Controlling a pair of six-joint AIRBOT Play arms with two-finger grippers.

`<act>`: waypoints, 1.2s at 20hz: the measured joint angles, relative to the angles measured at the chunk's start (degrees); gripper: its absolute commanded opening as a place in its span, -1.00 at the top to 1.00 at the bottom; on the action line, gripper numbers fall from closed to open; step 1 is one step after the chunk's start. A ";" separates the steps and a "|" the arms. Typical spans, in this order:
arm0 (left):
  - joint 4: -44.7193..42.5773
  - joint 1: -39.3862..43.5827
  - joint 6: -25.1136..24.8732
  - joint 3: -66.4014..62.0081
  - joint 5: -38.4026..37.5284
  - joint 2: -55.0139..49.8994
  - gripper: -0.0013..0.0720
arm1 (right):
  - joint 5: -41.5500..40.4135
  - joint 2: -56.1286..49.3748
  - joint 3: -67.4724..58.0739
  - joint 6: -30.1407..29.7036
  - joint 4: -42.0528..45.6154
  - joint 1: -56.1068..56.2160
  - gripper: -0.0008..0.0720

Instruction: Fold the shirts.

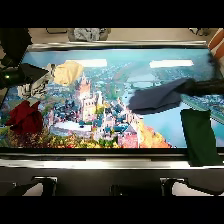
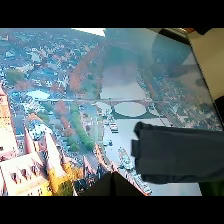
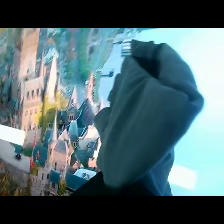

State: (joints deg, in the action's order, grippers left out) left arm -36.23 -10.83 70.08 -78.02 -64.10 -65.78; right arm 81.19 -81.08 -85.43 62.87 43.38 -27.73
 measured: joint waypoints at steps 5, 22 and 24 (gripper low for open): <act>-0.04 0.00 -0.17 0.00 0.00 0.00 0.87 | 4.48 1.42 -6.80 2.54 1.29 -12.55 0.86; -0.07 0.00 -0.52 0.00 -0.07 0.00 0.87 | 22.32 5.03 -6.73 6.69 25.83 -27.87 0.86; -0.07 0.00 -0.59 0.00 -0.50 0.04 0.87 | 21.79 6.51 0.02 6.19 31.23 -28.00 0.86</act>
State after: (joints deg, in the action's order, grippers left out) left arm -36.29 -10.83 69.49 -78.02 -64.60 -65.73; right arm 102.98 -74.56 -85.41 69.06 74.61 -55.72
